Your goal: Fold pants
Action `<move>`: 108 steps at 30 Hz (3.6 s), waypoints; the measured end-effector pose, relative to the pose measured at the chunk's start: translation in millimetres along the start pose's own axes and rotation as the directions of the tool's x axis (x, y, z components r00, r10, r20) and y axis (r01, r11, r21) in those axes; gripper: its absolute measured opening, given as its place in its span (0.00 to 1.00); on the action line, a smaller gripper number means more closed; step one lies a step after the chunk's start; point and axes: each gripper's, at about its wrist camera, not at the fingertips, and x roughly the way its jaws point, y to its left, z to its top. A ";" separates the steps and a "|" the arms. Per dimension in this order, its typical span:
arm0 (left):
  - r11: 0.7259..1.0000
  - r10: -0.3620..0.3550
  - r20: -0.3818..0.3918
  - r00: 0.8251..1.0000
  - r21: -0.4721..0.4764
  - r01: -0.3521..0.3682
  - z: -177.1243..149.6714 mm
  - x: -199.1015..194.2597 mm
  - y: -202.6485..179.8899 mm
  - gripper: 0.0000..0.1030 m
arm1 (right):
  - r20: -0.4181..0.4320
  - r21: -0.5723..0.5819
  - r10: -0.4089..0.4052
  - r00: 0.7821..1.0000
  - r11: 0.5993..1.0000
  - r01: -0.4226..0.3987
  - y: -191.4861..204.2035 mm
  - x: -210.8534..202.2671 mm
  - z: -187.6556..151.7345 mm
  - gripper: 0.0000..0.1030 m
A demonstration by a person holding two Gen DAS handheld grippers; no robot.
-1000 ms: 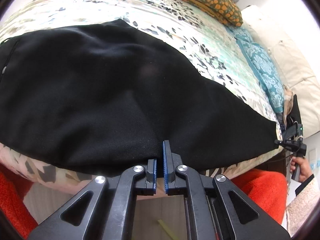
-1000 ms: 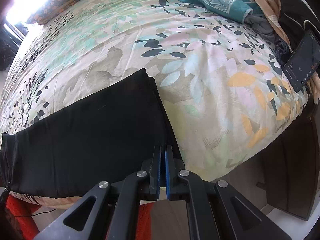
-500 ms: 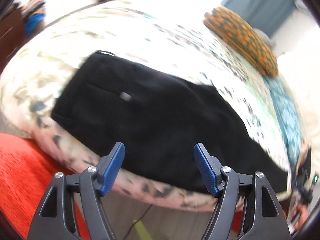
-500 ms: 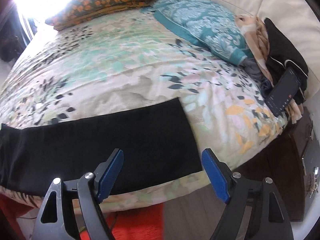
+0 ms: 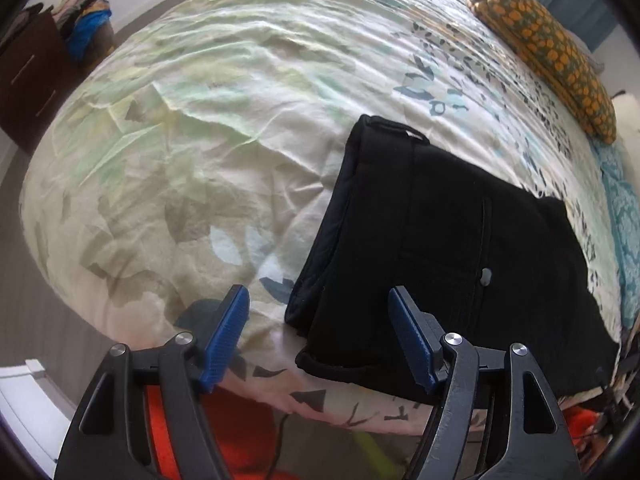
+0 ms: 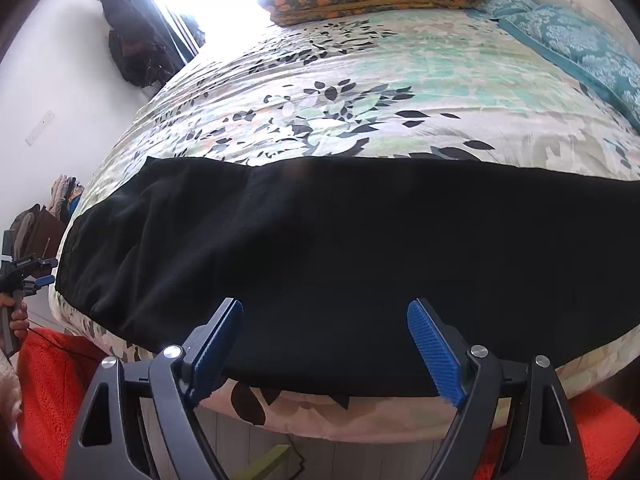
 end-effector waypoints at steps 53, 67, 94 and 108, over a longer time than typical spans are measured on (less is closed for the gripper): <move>0.923 0.082 0.247 0.965 0.348 -0.168 -88.6 18.9 -192.0 0.88 | -0.074 -0.178 -0.165 0.984 0.973 0.150 7.8 29.0 -20.6 0.95; 0.932 -0.095 0.355 0.930 0.359 -0.042 -70.3 -0.1 -249.1 0.91 | -0.065 -0.172 -0.179 0.982 0.971 0.165 14.6 28.9 -14.3 1.00; 0.848 -0.113 0.230 0.966 0.530 -0.027 -120.8 42.1 -261.0 0.92 | -0.125 -0.372 0.183 0.975 0.903 -0.217 138.6 106.8 207.5 1.00; 0.834 -0.125 0.263 0.957 0.550 -0.042 -123.9 45.6 -260.3 0.93 | -0.456 -0.602 0.148 0.878 0.675 -0.426 257.0 251.7 204.6 0.93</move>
